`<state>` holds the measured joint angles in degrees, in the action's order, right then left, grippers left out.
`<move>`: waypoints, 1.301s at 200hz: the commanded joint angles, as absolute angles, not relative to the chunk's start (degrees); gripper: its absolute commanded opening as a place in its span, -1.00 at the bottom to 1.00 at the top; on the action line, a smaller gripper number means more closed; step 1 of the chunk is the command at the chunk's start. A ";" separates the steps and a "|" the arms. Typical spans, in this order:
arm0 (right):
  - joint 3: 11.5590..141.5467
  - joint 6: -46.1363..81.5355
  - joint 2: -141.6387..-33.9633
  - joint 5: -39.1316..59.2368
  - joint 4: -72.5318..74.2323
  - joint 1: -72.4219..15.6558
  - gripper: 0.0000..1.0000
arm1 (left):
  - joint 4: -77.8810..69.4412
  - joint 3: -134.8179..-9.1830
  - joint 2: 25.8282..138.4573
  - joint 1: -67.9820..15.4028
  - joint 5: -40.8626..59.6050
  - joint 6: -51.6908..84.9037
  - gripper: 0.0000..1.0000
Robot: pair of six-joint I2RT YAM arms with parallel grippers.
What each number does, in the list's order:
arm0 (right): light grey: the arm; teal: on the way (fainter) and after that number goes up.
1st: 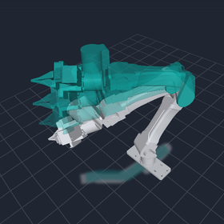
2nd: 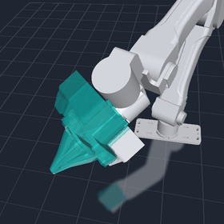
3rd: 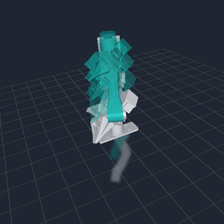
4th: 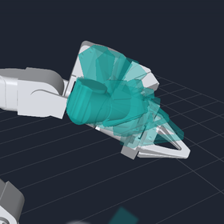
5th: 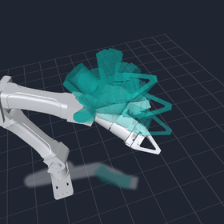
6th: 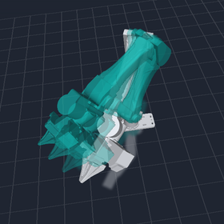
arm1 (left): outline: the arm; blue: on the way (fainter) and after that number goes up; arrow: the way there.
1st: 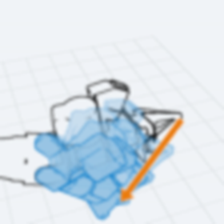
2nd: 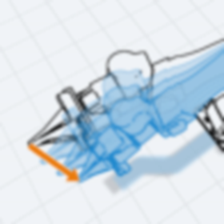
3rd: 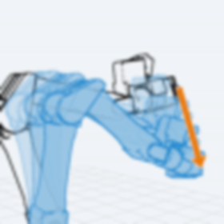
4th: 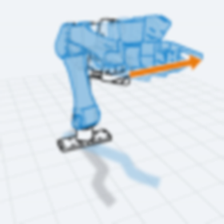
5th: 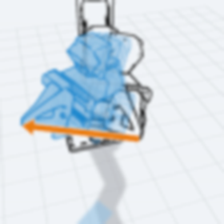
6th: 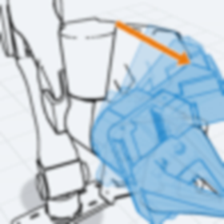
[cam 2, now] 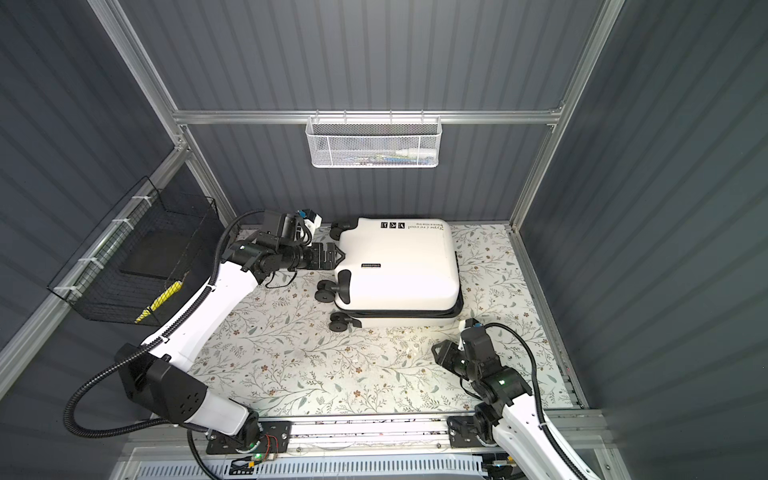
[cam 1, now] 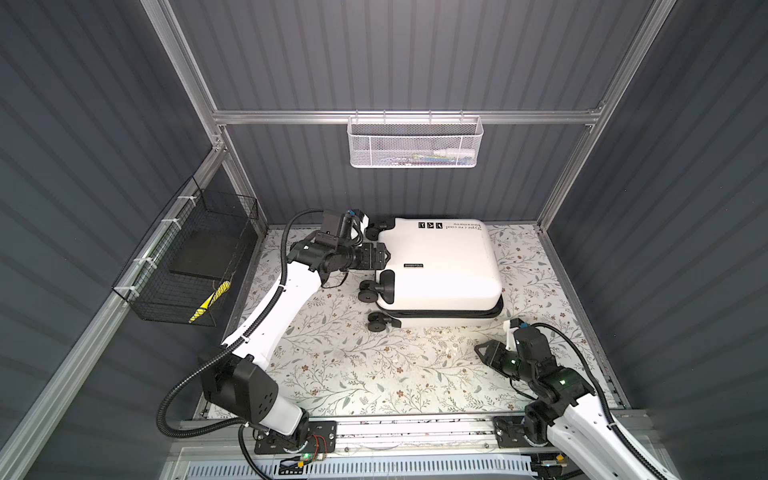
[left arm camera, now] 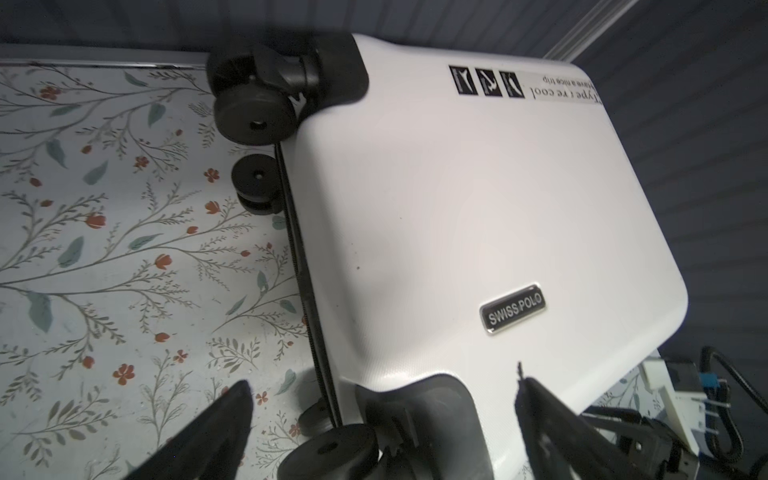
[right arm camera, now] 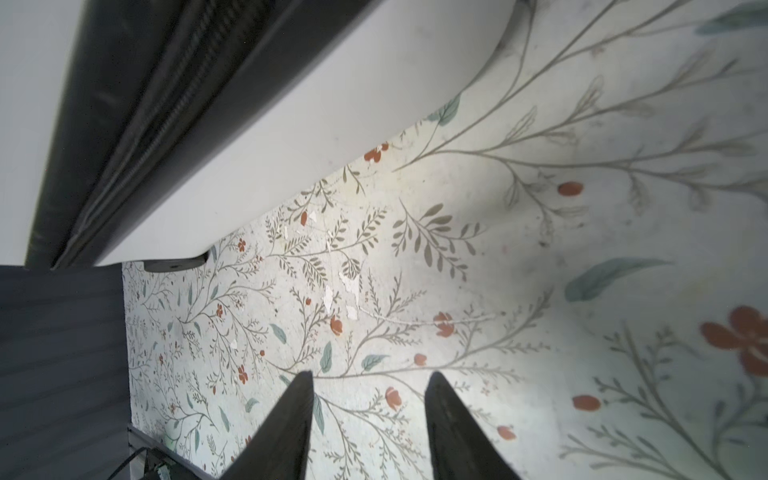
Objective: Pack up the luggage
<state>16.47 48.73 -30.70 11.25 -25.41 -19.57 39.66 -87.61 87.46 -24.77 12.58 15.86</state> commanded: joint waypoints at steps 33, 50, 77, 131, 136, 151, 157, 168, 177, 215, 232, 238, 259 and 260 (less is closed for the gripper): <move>15.86 45.36 -34.52 15.34 -20.20 -12.15 -0.09 | 36.83 -82.55 86.62 -24.87 20.65 12.32 0.99; 15.64 45.09 -36.11 16.20 -18.60 -10.55 -0.10 | 36.58 -81.79 87.01 -24.87 21.79 12.26 0.99; 15.78 44.75 -39.24 18.16 -15.03 -7.54 -0.12 | 36.66 -79.68 87.07 -24.94 24.13 12.80 0.99; 20.50 40.34 -52.48 28.97 -6.94 0.52 -0.14 | 34.92 -72.23 82.88 -29.47 23.43 16.09 0.99; 21.15 39.89 -53.76 29.79 -6.35 1.08 -0.14 | 34.68 -71.47 82.30 -30.53 22.66 16.51 0.99; 23.45 38.93 -57.70 32.43 -4.75 3.06 -0.15 | 33.21 -69.11 80.22 -34.24 20.41 18.84 1.00; 24.42 38.62 -59.30 33.45 -4.17 3.74 -0.16 | 32.14 -68.13 79.42 -35.66 19.77 20.32 0.99; 26.46 38.14 -62.01 35.26 -3.55 4.81 -0.16 | 29.90 -66.12 77.92 -38.09 19.29 23.24 0.99; 28.08 37.76 -63.76 36.35 -3.13 5.52 -0.17 | 27.73 -64.41 76.85 -40.08 17.27 25.71 0.99; 34.70 37.16 -71.75 40.08 -2.42 6.84 -0.18 | 20.35 -60.83 76.47 -50.58 11.66 33.13 0.99; 37.18 37.00 -74.47 41.09 -2.42 6.88 -0.18 | 18.42 -61.58 78.64 -54.87 8.96 34.46 1.00; 37.92 36.93 -75.29 41.30 -2.66 7.01 -0.19 | 18.26 -62.08 79.49 -55.94 7.93 34.62 1.00; 39.03 36.82 -76.79 41.32 -3.46 7.66 -0.19 | 18.05 -63.63 80.90 -57.82 4.58 35.53 0.99; 39.03 36.86 -76.80 41.31 -3.49 7.70 -0.19 | 18.04 -63.68 80.92 -57.87 4.36 35.60 0.99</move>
<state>36.25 38.11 -76.07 37.34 -6.79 7.29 19.68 -61.76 79.46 -55.83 8.82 32.25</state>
